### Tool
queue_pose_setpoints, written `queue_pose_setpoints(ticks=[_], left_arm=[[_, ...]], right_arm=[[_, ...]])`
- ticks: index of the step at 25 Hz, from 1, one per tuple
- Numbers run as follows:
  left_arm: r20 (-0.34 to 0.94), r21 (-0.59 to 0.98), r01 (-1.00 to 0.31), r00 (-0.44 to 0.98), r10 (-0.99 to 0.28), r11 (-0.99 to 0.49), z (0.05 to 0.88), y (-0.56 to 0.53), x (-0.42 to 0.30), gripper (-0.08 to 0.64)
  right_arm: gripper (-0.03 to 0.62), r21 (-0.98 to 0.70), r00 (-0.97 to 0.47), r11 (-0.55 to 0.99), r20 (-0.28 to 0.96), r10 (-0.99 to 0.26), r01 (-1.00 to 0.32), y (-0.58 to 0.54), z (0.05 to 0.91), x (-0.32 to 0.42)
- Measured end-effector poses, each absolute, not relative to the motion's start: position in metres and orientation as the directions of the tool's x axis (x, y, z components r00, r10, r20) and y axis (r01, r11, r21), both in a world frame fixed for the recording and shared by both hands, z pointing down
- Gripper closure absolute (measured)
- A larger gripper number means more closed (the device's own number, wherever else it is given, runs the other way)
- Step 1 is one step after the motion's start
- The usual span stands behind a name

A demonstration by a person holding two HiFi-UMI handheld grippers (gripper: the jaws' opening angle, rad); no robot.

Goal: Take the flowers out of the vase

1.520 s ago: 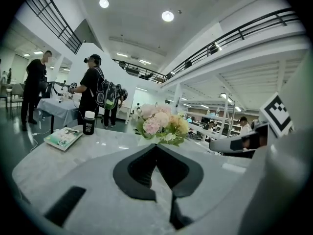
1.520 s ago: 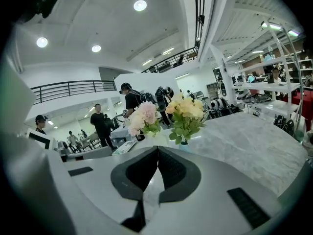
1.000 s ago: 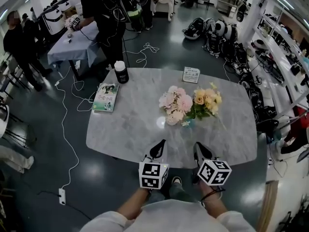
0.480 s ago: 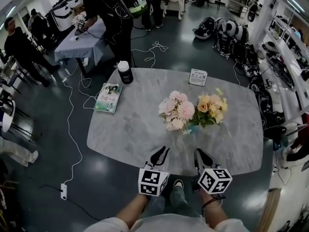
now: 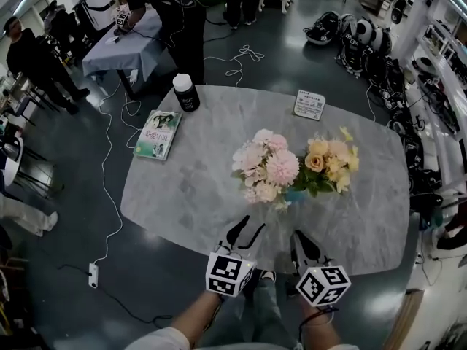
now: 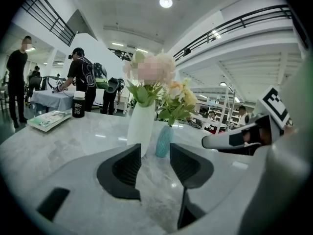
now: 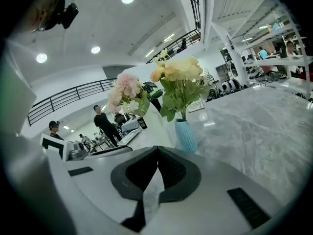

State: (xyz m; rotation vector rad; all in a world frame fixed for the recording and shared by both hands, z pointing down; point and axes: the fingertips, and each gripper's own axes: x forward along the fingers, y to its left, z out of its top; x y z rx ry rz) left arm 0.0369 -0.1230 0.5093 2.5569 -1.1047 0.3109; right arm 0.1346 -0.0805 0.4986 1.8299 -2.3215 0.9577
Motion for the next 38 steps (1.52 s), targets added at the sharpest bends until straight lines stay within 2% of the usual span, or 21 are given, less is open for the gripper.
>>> queue_pose_setpoints(ticks=[14,24,38], left_arm=[[0.221,0.167,-0.733,0.680,-0.699,-0.660,0.546,-0.197,0.062,0.230],[0.140,0.145,-0.724,0.690,-0.710,-0.675,0.546,-0.238,0.075,0.216],[0.140,0.122,-0.719,0.695,-0.705,-0.684,0.561,-0.242,0.082,0.221]], right_arm=[[0.588,-0.458,-0.380,0.199,0.345,-0.858,-0.866,-0.104,0.515,0.134],[0.588,-0.451,-0.392,0.217,0.343,-0.854,-0.866,-0.108,0.527,0.132],[0.587,-0.393,-0.387,0.258,0.295,-0.874,-0.883,-0.115,0.514,0.131]])
